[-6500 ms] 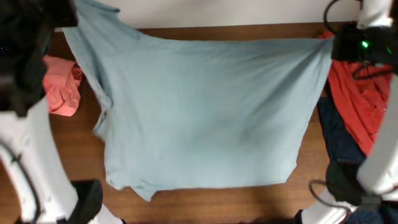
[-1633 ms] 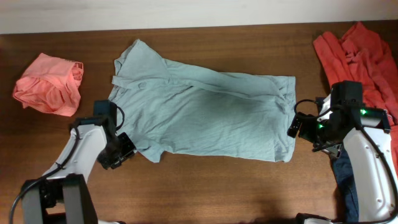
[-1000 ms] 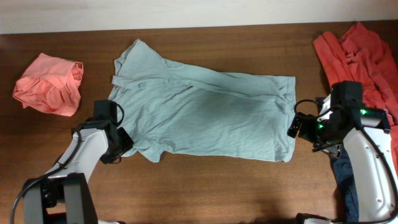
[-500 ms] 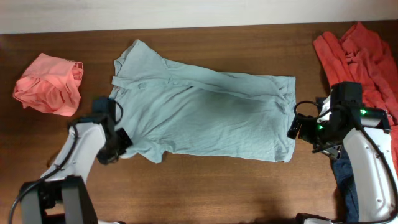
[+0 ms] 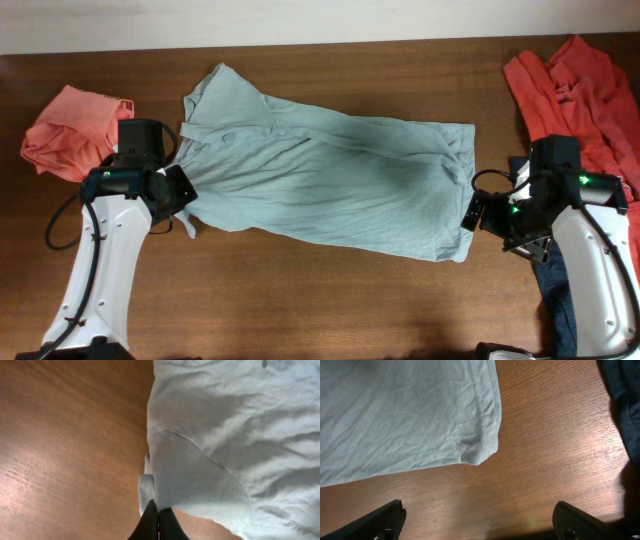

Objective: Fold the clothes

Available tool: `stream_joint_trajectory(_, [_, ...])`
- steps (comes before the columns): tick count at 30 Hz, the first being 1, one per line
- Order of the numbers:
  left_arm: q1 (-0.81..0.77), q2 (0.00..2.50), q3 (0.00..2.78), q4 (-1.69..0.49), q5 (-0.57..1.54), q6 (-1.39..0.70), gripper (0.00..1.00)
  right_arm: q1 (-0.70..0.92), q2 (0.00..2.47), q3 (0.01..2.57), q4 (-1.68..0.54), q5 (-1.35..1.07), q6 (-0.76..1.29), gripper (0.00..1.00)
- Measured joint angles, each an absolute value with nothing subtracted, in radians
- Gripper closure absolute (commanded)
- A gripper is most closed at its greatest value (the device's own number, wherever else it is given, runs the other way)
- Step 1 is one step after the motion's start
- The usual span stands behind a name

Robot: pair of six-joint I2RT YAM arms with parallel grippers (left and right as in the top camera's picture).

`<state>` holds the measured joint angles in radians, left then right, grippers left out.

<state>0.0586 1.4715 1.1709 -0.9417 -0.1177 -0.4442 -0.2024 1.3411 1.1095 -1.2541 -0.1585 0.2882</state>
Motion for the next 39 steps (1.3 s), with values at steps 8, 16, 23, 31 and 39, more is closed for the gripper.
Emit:
stream_joint_trajectory(8, [0.059,1.532,1.171,-0.764,-0.128,-0.425,0.21,-0.202,1.341,1.11,-1.256,-0.159,0.288,0.01])
stream_joint_trajectory(16, [0.059,1.666,1.17,-0.822,-0.15,-0.407,0.18,-0.202,1.341,1.11,-1.256,-0.158,0.279,0.01])
stream_joint_trajectory(23, [0.053,1.648,1.169,-1.087,-0.131,-0.404,0.24,-0.202,1.341,1.109,-1.24,-0.158,0.259,0.01])
stream_joint_trajectory(31, [-0.044,1.636,1.075,-0.865,-0.192,-0.404,0.25,-0.202,1.357,1.109,-1.198,-0.158,0.249,0.01])
stream_joint_trajectory(39, [-0.053,1.636,0.964,-0.83,-0.337,-0.404,0.25,-0.202,1.398,1.109,-1.198,-0.158,0.246,0.02])
